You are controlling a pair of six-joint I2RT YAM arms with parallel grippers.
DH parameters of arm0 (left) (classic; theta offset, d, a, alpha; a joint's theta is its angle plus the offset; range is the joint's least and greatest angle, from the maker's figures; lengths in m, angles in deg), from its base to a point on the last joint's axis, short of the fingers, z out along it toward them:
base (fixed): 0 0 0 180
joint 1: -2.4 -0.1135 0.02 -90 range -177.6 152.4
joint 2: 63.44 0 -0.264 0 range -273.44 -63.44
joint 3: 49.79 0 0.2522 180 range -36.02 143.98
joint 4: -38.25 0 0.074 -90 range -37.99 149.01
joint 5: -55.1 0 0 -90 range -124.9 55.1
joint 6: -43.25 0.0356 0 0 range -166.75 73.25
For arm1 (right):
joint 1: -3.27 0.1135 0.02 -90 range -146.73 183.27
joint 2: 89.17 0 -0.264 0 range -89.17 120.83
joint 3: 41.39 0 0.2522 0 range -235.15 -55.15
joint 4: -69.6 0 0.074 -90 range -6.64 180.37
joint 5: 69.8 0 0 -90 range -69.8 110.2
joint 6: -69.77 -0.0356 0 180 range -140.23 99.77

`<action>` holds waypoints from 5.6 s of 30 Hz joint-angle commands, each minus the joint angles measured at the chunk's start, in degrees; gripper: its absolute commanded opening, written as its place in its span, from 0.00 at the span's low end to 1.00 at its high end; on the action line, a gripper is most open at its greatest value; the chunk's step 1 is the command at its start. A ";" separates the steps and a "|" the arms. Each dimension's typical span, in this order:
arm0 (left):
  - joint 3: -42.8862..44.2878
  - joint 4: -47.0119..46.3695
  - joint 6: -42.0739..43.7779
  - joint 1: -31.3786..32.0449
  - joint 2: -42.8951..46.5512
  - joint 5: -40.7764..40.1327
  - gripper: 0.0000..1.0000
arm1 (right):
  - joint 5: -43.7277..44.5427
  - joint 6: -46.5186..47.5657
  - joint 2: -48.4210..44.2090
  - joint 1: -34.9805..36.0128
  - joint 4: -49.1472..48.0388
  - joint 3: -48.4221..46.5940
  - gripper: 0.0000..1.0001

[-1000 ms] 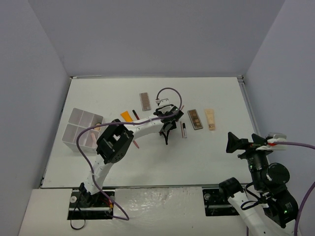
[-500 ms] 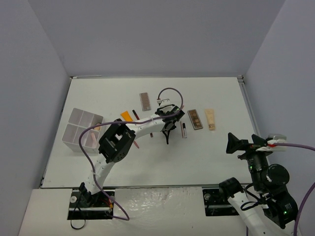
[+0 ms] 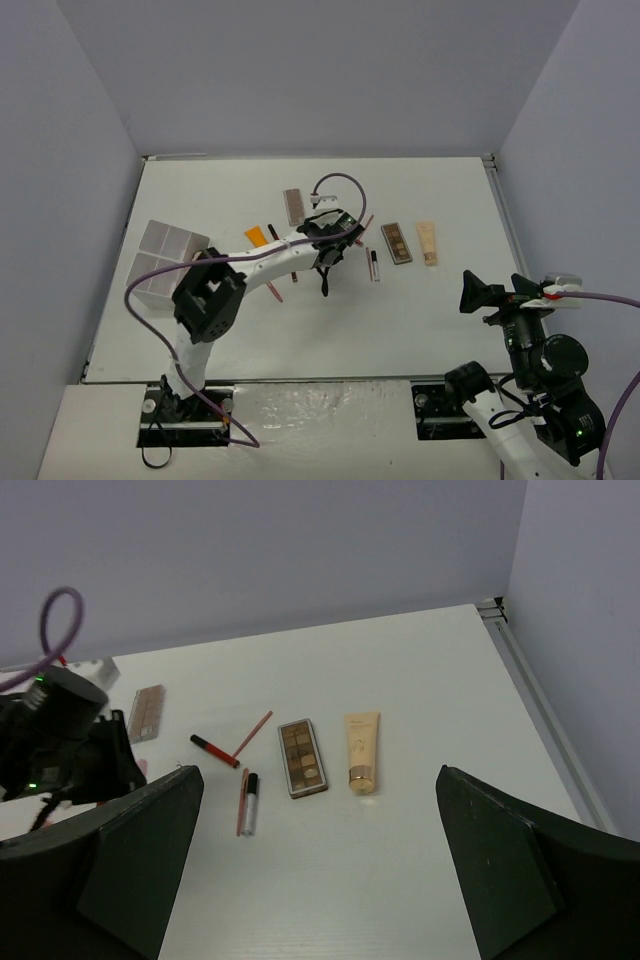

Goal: Organize the makeup

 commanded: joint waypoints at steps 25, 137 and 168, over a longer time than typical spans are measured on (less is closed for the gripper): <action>-38.90 3.58 20.71 -33.50 52.78 -0.63 0.00 | -0.28 0.82 1.13 1.56 -4.70 -0.56 1.00; -33.13 -24.99 37.06 -35.27 45.58 0.73 0.00 | -0.97 1.09 -0.33 2.26 -4.96 0.37 1.00; -38.25 -37.69 39.58 -47.90 35.58 10.06 0.41 | -1.74 1.44 -0.11 2.53 -5.14 0.67 1.00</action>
